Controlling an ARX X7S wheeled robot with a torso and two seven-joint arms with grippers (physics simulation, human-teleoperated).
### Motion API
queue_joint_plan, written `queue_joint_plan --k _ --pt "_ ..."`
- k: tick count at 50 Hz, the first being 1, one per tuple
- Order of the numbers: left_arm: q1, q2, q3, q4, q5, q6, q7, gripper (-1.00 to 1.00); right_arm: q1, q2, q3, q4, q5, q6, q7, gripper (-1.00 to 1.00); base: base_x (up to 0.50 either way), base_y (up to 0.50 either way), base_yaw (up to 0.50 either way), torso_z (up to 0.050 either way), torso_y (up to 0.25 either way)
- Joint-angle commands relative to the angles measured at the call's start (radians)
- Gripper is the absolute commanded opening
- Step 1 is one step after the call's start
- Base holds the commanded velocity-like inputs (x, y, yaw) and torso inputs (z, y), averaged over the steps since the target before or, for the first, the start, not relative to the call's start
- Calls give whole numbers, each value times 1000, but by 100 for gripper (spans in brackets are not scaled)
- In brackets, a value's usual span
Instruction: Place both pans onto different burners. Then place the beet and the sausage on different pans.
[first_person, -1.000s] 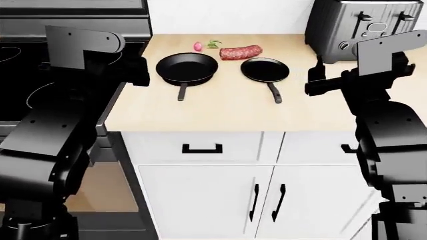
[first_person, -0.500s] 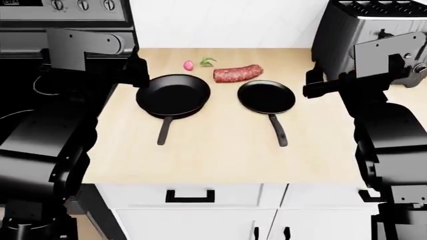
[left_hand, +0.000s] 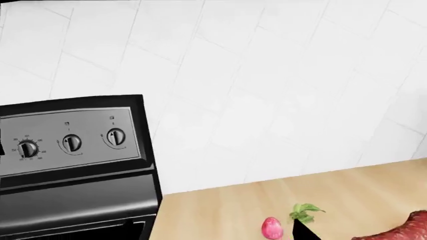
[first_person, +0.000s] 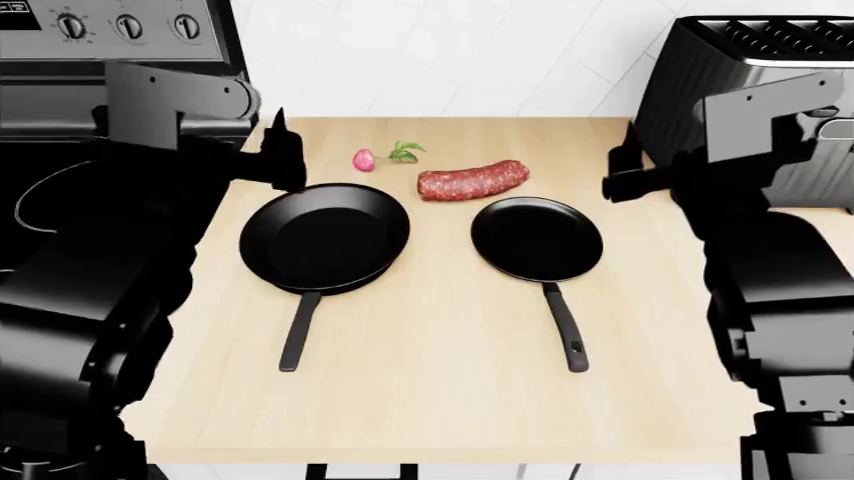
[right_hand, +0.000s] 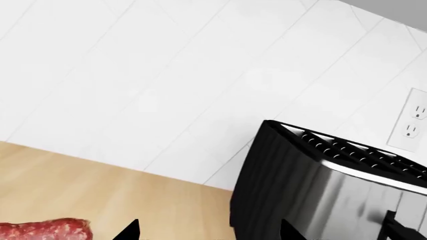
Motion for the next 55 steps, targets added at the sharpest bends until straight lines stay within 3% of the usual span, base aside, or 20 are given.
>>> queue_joint_plan --k 1,11,16,24,41,55 --pt "-1 -39 16 169 -88 -273 16 100 -9 -6 -6 21 4 -25 -6 100 0 0 0 0 0" --pt "-48 -53 -30 339 -234 -651 30 100 -22 -8 -5 28 13 -39 -13 100 0 0 0 0 0" --pt "-67 -155 -70 278 -736 -656 -334 100 -28 -5 -2 15 17 -34 -13 100 0 0 0 0 0" --pt "-43 -227 -63 240 -1064 -646 -567 100 -30 -6 -5 10 21 -35 -15 100 0 0 0 0 0" --pt "11 -319 4 286 -1401 -586 -823 100 -29 -10 -6 34 28 -62 -22 100 0 0 0 0 0" --pt "57 -346 0 283 -1427 -521 -834 100 -37 -10 -7 39 32 -73 -23 100 0 0 0 0 0"
